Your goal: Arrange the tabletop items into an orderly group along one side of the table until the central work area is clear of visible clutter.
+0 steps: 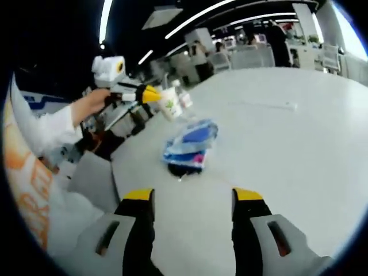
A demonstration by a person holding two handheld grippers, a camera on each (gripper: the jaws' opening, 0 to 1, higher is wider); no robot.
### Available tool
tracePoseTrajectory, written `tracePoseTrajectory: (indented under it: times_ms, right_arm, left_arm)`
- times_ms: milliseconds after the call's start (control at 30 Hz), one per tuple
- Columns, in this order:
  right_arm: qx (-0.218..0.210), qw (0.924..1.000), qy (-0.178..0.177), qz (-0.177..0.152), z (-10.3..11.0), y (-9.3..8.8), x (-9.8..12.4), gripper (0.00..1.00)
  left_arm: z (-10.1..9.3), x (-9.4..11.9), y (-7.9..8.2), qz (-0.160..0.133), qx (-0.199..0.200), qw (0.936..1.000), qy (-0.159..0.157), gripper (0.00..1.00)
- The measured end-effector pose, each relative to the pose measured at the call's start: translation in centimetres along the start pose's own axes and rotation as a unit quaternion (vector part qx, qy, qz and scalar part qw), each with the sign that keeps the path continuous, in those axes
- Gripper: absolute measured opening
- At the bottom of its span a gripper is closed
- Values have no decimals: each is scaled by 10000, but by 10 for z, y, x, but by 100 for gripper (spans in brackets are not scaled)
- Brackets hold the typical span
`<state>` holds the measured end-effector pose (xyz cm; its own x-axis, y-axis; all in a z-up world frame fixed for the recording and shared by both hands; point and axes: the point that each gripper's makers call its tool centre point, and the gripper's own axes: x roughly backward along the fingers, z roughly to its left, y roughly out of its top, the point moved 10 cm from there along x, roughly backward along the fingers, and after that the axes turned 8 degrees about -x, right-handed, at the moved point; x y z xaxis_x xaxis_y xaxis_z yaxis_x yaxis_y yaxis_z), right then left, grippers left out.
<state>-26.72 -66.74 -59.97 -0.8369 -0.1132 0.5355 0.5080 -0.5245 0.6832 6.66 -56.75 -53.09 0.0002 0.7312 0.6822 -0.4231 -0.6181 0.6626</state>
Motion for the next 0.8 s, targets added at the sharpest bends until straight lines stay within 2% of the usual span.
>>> tracePoseTrajectory:
  times_ms: [200, 300, 433, 800]
  right_arm:
    - [-280, 9995, -116, -48, -7, -3, 4, 52]
    - [-319, 9994, -150, -26, -8, -3, 4, 51]
    - [-384, 9991, -174, -14, -10, -3, 3, 51]
    - [-512, 9984, -177, 138, -13, -4, -5, 51]
  left_arm:
    - [22, -24, 0, 48, -65, 9999, 62, 0]
    - [32, -37, -3, 177, -200, 9996, 103, 0]
    - [42, -50, -8, 180, -170, 9996, 136, 0]
    - [54, -87, -26, 264, -9, 9993, 281, 0]
